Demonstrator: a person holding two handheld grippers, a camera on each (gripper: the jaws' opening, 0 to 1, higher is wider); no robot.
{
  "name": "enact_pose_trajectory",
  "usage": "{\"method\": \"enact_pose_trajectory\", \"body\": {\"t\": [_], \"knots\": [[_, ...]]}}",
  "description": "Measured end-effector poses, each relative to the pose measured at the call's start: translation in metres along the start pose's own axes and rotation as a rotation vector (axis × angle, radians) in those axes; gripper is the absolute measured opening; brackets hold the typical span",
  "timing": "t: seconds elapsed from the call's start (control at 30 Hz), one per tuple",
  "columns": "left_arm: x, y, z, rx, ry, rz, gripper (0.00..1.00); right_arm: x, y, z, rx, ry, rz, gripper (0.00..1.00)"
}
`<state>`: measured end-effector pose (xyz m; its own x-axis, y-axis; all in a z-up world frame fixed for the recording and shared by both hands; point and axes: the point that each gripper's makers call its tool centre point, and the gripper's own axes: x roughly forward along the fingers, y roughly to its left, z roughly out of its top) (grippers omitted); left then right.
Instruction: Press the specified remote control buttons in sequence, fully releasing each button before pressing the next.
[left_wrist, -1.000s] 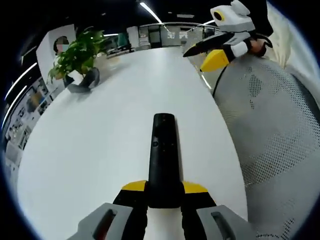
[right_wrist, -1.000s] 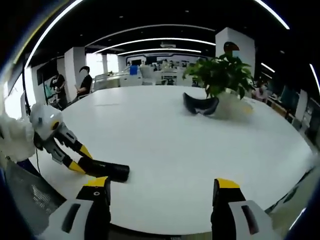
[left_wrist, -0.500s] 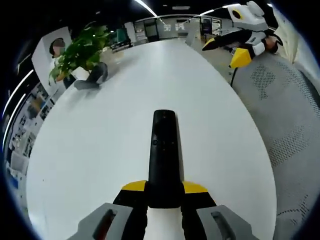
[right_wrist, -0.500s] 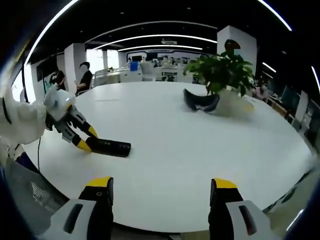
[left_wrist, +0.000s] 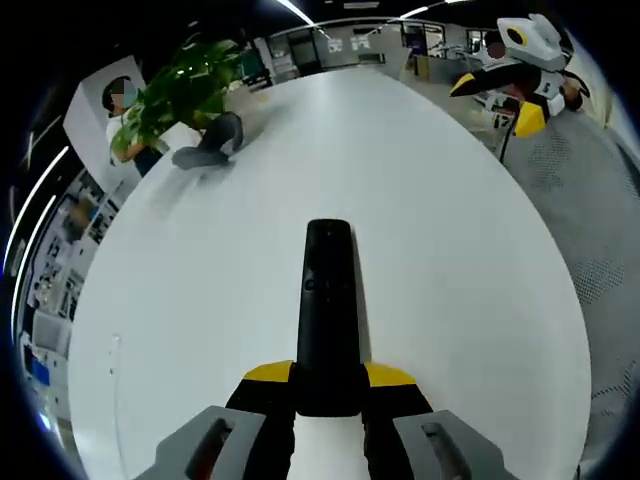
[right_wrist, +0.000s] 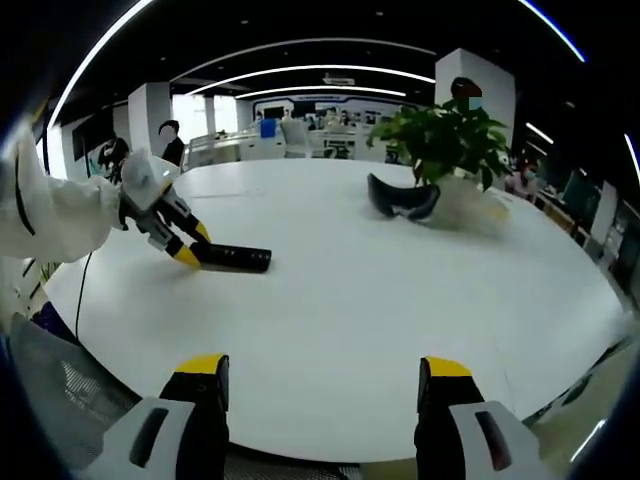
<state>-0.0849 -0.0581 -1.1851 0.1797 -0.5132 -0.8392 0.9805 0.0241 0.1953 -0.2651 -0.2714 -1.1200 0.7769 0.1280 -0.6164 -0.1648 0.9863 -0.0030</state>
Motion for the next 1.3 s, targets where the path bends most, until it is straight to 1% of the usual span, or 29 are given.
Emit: {"method": "enact_pose_trajectory", "body": {"t": [0.27,0.37,0.43,0.53,0.57,0.67,0.8,0.83,0.87,0.93,0.97,1.13,1.23,1.3], "knots": [[0.006,0.030,-0.008,0.034,0.040,0.005,0.23,0.002,0.000,-0.003,-0.006,0.019,0.001,0.76],[0.009,0.045,-0.009,0.040,0.051,0.013,0.23,0.002,0.000,-0.004,-0.006,0.024,0.001,0.76],[0.010,0.057,-0.010,0.048,0.060,0.033,0.23,0.002,0.000,-0.005,-0.008,0.030,0.001,0.75],[0.012,0.070,-0.012,0.041,0.070,0.039,0.23,0.003,0.000,-0.005,-0.008,0.031,0.003,0.75],[0.012,0.071,-0.012,0.039,0.076,0.035,0.23,0.003,0.000,-0.006,-0.007,0.032,0.003,0.75],[0.014,0.083,-0.013,0.048,0.086,0.040,0.23,0.003,0.000,-0.007,-0.007,0.036,0.004,0.73],[0.017,0.097,-0.016,0.020,0.102,0.047,0.23,0.003,0.000,-0.006,-0.008,0.033,0.005,0.73],[0.019,0.103,-0.018,0.008,0.110,0.051,0.23,0.003,0.000,-0.006,-0.007,0.031,0.006,0.73],[0.019,0.109,-0.017,-0.011,0.105,0.060,0.23,0.003,0.001,-0.006,-0.007,0.030,0.008,0.73],[0.020,0.115,-0.018,-0.021,0.115,0.063,0.23,0.003,0.001,-0.006,-0.008,0.030,0.008,0.72],[0.021,0.115,-0.015,-0.017,0.113,0.062,0.23,0.003,0.001,-0.005,-0.006,0.029,0.009,0.72],[0.025,0.124,-0.012,-0.010,0.129,0.052,0.23,0.003,0.002,-0.007,-0.008,0.035,0.012,0.72],[0.026,0.122,-0.013,-0.022,0.134,0.003,0.24,0.002,0.002,-0.007,-0.008,0.037,0.013,0.72],[0.026,0.121,-0.013,-0.020,0.131,-0.005,0.24,0.002,0.003,-0.007,-0.008,0.037,0.014,0.72]]}}
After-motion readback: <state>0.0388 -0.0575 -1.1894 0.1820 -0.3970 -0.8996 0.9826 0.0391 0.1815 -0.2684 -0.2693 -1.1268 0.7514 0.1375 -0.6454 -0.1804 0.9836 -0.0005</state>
